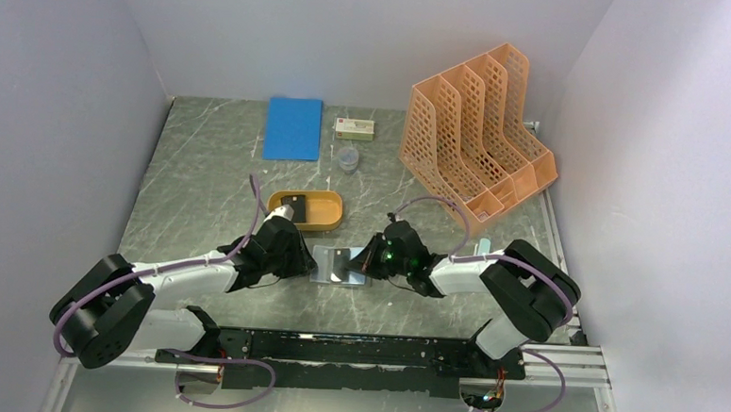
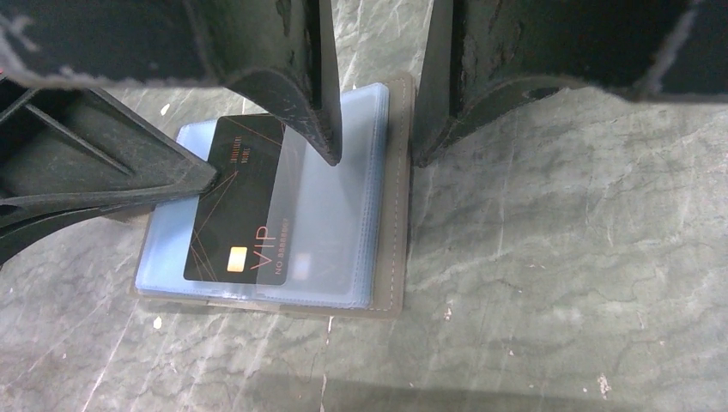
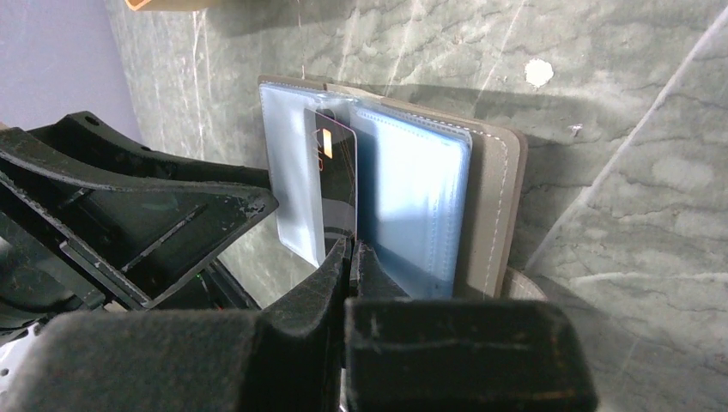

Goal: Put the credit cards into the card holder
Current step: Insert the credit card into the card holder.

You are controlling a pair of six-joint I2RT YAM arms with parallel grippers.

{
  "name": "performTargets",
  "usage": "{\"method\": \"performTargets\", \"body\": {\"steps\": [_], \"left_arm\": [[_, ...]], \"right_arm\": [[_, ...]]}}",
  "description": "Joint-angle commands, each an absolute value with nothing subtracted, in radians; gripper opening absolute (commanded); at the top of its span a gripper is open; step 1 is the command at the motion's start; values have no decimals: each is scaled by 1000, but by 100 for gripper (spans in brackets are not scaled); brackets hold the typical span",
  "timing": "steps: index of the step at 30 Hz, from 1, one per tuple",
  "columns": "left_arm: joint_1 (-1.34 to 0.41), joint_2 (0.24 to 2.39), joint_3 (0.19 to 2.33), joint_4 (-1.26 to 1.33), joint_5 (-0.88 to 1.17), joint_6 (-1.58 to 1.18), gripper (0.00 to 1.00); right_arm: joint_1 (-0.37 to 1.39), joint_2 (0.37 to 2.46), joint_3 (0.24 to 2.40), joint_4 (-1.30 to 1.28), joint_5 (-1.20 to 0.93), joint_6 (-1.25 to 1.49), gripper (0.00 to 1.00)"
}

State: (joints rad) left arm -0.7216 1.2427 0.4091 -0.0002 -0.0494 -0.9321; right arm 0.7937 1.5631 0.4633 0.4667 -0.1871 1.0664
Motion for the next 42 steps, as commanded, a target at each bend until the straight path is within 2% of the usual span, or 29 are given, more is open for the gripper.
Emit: {"method": "performTargets", "body": {"steps": [1,13,18,21,32,42], "left_arm": [[-726,1261,357,-88,-9,-933,42],[-726,1223,366,-135,-24,-924,40],[-725,1176,370,-190,-70,-923,39],[-725,1153,370,-217,-94,-925,38],[-726,1175,347,-207,-98,-932,31],[-726,1201,318,-155,-64,-934,27]], "right_arm": [[822,1564,448,460,-113,1108,0],[874,1565,525,348,-95,1052,0],[874,1541,537,312,-97,1027,32],[874,1540,553,296,-106,1014,40],[879,1592,602,268,-133,999,45],[901,1626,636,259,-135,1002,46]]}}
